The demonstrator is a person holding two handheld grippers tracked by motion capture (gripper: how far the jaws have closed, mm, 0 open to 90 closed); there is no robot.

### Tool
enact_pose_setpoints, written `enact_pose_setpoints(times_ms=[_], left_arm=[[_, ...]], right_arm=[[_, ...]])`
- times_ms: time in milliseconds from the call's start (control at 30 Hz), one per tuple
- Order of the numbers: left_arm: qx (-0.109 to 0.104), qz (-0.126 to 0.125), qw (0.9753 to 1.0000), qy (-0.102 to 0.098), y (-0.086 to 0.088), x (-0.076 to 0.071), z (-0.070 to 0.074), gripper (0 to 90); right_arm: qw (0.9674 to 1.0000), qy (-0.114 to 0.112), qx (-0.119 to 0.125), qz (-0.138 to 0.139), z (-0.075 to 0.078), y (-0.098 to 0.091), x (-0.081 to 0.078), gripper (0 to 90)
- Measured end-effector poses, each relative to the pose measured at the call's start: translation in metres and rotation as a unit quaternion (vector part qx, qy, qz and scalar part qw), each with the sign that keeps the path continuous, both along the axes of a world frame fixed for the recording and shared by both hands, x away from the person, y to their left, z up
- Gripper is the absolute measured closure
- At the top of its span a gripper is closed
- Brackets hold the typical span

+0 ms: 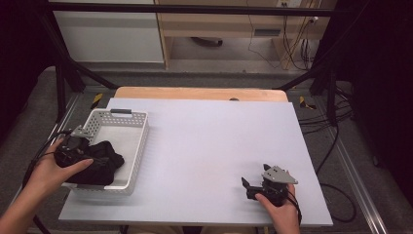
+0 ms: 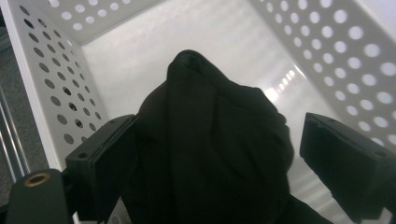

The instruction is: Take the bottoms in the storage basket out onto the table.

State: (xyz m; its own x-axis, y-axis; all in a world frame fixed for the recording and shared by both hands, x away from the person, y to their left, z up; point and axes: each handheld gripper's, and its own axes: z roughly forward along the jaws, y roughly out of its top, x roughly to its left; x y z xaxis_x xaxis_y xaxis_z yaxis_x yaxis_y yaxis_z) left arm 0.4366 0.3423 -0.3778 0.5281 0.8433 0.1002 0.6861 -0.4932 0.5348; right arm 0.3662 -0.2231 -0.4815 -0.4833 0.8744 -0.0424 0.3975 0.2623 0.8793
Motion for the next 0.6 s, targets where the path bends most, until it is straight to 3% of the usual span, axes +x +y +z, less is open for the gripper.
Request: enact_pose_setpoints(times_ms=[300, 600], left_arm=[[-0.010, 0.001, 0.9999, 0.013, 0.006, 0.008, -0.016, 10.2], [-0.007, 0.001, 0.9996, 0.027, 0.003, 0.012, -0.023, 8.4]], right_arm=[[1.0000, 0.002, -0.002, 0.004, 0.000, 0.001, 0.000, 7.8], [0.9999, 0.005, -0.007, 0.010, -0.001, 0.003, 0.000, 7.9]])
